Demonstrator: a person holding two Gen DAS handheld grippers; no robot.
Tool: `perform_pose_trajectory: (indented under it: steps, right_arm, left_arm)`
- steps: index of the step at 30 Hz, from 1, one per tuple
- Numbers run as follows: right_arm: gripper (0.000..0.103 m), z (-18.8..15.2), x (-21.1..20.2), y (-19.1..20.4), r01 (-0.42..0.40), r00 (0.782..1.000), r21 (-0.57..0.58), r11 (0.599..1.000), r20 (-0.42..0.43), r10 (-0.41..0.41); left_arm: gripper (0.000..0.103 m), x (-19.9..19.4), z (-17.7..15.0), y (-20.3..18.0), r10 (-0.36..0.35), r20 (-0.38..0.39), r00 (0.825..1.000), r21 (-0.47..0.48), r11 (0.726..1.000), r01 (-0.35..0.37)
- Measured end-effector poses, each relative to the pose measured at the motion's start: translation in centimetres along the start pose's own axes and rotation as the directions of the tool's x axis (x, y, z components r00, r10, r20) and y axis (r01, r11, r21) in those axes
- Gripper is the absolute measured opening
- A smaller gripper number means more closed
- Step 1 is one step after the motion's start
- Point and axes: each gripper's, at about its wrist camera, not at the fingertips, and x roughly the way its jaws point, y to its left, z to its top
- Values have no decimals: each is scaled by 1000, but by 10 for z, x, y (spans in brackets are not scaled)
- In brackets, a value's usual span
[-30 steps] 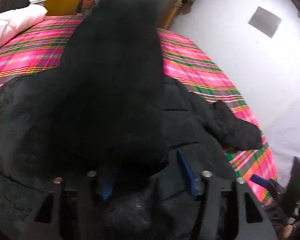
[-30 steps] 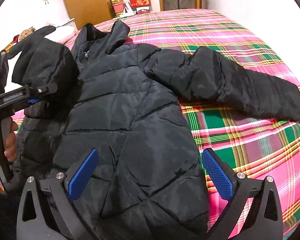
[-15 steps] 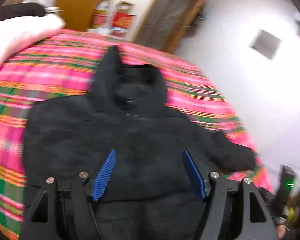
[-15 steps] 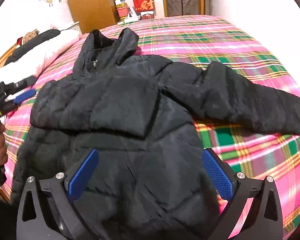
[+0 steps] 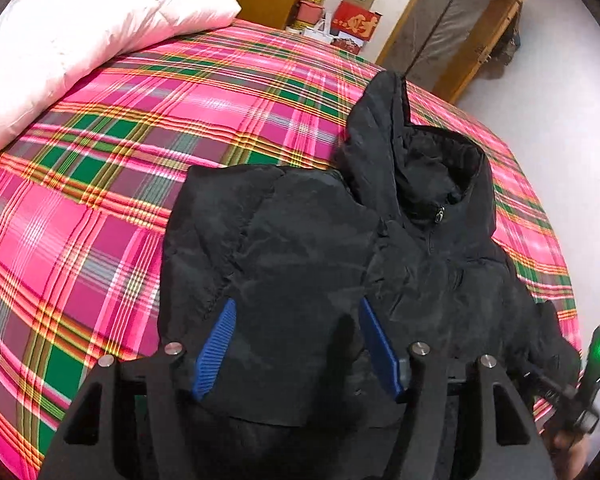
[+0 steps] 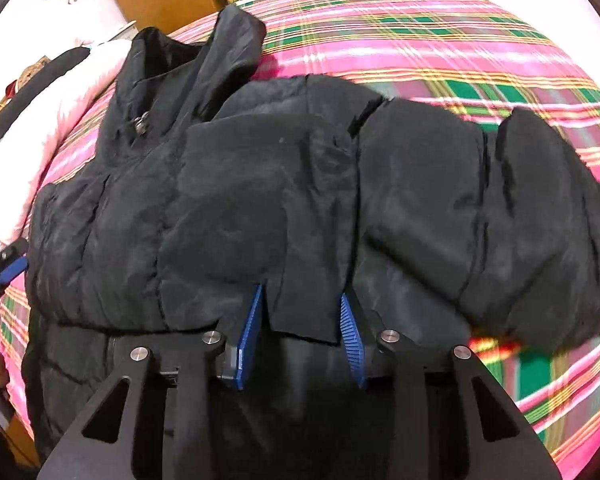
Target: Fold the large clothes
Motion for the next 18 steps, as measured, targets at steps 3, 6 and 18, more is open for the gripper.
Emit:
perform_pose_trajectory:
  steps: [3, 6, 18]
  right_arm:
    - [39, -5, -27, 2, 26, 998, -11, 1000, 64, -26]
    - [41, -7, -57, 4, 85, 977, -17, 996, 196, -80]
    - [43, 43, 52, 19, 47, 998, -123, 991, 44, -42]
  left_arm:
    - [65, -4, 6, 3, -14, 30, 999, 9, 1000, 14]
    - [65, -10, 15, 4, 10, 82, 997, 56, 998, -15]
    - [67, 57, 18, 32, 60, -12, 998, 63, 996, -59]
